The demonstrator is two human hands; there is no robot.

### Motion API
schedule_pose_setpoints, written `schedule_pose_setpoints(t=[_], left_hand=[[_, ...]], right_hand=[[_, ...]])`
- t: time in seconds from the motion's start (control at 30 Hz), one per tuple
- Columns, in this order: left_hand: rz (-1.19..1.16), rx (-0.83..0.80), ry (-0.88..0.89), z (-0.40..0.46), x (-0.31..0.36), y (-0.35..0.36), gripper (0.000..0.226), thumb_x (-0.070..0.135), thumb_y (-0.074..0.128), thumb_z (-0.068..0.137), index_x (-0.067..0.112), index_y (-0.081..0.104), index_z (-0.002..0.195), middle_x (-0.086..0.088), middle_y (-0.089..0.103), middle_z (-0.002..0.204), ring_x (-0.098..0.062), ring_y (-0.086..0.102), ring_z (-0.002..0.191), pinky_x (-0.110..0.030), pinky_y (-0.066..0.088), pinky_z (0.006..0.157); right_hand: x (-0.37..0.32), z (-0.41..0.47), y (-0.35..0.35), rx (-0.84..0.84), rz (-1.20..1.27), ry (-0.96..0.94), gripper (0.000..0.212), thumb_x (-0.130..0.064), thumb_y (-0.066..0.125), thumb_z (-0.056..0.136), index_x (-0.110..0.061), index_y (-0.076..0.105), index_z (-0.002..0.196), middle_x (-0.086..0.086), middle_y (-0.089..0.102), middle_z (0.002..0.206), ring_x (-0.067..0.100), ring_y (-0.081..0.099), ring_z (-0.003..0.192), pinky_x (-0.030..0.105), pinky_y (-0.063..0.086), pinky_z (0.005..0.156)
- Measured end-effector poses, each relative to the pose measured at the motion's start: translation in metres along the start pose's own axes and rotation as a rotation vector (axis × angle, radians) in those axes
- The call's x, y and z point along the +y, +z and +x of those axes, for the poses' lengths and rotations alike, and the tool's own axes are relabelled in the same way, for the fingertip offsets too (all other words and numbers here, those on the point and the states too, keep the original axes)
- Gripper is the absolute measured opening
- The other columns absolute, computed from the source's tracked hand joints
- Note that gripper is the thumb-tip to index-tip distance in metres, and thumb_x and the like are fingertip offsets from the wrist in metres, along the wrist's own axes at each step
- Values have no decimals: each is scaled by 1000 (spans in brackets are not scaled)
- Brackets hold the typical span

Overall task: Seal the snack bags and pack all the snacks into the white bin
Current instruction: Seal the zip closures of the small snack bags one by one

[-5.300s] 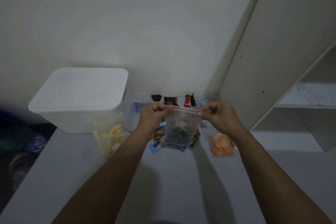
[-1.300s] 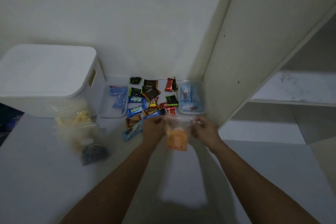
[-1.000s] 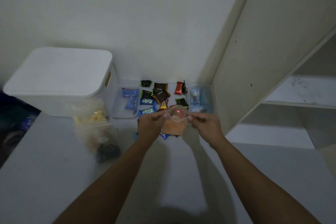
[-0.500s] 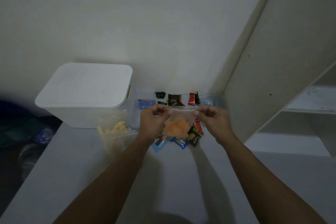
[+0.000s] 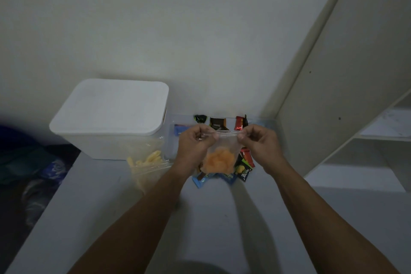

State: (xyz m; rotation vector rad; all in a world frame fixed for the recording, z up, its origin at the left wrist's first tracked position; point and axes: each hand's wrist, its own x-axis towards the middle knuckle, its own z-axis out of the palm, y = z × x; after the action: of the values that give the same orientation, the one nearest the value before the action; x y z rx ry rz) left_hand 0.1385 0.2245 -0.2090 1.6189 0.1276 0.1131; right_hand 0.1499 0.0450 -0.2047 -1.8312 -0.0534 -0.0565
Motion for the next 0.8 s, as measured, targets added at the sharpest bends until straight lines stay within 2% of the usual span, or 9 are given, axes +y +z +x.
schedule_pose_setpoints(t=[0.1, 0.2, 0.27, 0.4, 0.47, 0.6, 0.73, 0.8], left_hand=[[59, 14, -1, 1, 1, -2, 5, 11, 73, 80, 15, 70, 79, -1, 69, 82, -12, 63, 79, -17, 49, 68], [106, 50, 4, 3, 3, -4, 1, 12, 72, 81, 13, 71, 81, 0, 69, 80, -10, 63, 78, -15, 49, 67], [114, 49, 15, 3, 5, -4, 4, 12, 72, 81, 15, 71, 79, 1, 68, 79, -8, 63, 75, -16, 50, 67], [58, -16, 17, 2, 7, -7, 8, 11, 73, 80, 18, 71, 76, 4, 70, 77, 1, 63, 70, -12, 51, 62], [37, -48, 7, 3, 7, -10, 4, 11, 74, 79, 14, 73, 81, 1, 72, 80, -4, 66, 75, -16, 54, 64], [56, -58, -12, 4, 9, -12, 8, 12, 74, 78, 7, 74, 85, -5, 73, 80, -16, 69, 77, -25, 57, 65], [67, -93, -5, 3, 8, -10, 6, 10, 72, 79, 8, 74, 85, -5, 73, 80, -16, 69, 78, -27, 57, 66], [57, -89, 3, 3, 10, -10, 6, 11, 73, 79, 9, 74, 84, -5, 73, 80, -15, 69, 77, -25, 57, 66]], right_hand=[[-5, 0, 4, -26, 20, 1, 11, -3, 66, 84, -10, 65, 76, 13, 65, 75, 24, 62, 73, 39, 54, 73], [-12, 0, 10, -85, 23, 39, 7, -5, 66, 84, -10, 66, 79, 14, 68, 81, 22, 65, 75, 27, 56, 68], [-14, 1, 13, -72, -39, 29, 7, -7, 67, 84, -12, 67, 79, 12, 68, 80, 21, 65, 74, 24, 55, 64], [-13, 3, 12, -14, -58, 17, 14, -6, 70, 82, -16, 68, 74, 11, 69, 77, 30, 66, 77, 40, 56, 71], [-15, 2, 13, -30, -33, 22, 13, -5, 69, 82, -15, 67, 74, 7, 67, 75, 24, 65, 73, 37, 56, 67], [-23, 0, 15, -140, 2, 15, 9, -6, 67, 84, -13, 67, 78, 1, 67, 74, 7, 64, 64, 19, 51, 58], [-27, 2, 18, -121, -91, -6, 20, -5, 69, 82, -20, 67, 69, -5, 65, 65, -5, 58, 56, 11, 46, 54], [-27, 4, 19, -93, -99, 2, 19, -6, 70, 82, -20, 68, 69, -3, 64, 66, -3, 57, 56, 12, 45, 54]])
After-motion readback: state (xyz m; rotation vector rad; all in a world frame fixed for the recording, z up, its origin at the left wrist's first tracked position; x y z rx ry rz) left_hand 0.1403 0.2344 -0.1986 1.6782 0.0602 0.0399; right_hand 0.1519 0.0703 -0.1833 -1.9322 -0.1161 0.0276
